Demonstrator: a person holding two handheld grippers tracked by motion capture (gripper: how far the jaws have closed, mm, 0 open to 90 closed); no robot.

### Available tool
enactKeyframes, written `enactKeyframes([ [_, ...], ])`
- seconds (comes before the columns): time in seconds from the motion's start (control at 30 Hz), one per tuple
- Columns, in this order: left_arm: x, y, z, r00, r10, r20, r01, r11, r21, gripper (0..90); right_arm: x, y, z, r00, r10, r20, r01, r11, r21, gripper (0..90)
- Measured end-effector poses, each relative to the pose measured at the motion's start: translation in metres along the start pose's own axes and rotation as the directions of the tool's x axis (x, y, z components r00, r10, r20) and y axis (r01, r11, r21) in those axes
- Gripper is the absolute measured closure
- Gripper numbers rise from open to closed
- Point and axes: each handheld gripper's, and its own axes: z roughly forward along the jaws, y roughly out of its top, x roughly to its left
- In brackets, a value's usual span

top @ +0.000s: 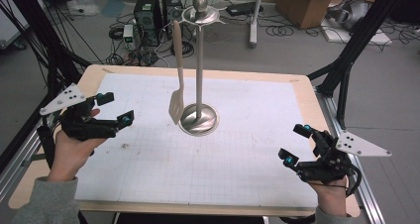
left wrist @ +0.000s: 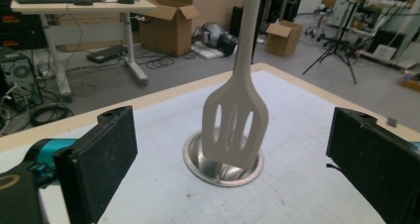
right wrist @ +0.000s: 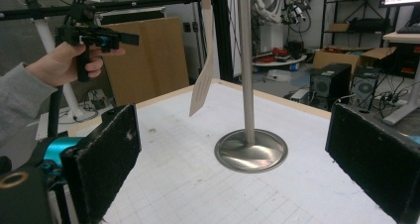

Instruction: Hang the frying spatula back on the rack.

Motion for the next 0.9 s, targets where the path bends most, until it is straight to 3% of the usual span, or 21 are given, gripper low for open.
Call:
enactKeyframes([
  [0.13,-0.001,-0.009,-0.009,0.9997,0.001,-0.025,-0.002,0.9999,-0.012,5.9,0.001,0.001,0.001,0.9999,-0.013,-0.004,0.013,1.000,-0.001,5.9],
  [0.43,-0.001,-0.032,-0.027,0.9936,0.042,-0.105,-0.040,0.9989,0.025,6.0,0.001,0.002,0.005,0.9999,-0.016,-0.003,0.016,1.000,0.004,5.9],
  [0.9,0.005,-0.058,-0.053,0.9891,0.024,-0.145,-0.023,0.9997,0.010,6.0,0.001,0.001,0.012,0.9997,-0.025,0.005,0.024,0.999,0.033,5.9],
])
